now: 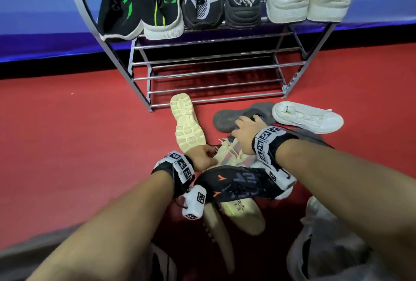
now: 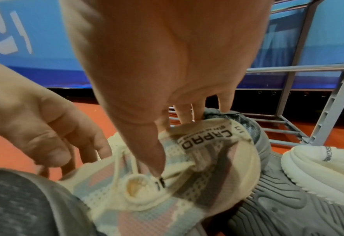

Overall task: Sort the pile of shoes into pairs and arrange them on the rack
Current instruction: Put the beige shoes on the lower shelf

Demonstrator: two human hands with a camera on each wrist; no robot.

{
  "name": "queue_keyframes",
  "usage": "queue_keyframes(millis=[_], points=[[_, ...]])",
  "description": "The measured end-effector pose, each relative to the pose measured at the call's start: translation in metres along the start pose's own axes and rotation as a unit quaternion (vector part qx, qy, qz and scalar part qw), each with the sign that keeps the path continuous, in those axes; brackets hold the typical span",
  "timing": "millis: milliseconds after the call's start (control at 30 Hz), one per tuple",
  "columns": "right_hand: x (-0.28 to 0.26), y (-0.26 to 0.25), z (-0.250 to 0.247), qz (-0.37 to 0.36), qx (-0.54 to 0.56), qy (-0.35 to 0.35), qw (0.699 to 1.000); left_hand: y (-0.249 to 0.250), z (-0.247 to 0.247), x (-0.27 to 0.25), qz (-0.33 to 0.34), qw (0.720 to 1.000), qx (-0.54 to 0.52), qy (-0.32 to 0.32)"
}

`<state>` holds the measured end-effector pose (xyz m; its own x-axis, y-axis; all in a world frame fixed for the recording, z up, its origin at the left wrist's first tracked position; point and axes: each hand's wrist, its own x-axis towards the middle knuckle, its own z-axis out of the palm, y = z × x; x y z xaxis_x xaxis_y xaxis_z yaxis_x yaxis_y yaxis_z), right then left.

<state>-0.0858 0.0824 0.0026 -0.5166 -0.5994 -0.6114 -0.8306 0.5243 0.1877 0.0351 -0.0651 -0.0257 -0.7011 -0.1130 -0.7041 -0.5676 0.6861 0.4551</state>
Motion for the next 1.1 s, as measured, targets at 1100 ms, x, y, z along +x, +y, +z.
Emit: queue_keyframes(millis=[1100], points=[[-0.052,-0.002,-0.071,0.009,0.459,0.295,0.838,0.009,-0.037,-0.049,0.076,0.956,-0.207,0.193]])
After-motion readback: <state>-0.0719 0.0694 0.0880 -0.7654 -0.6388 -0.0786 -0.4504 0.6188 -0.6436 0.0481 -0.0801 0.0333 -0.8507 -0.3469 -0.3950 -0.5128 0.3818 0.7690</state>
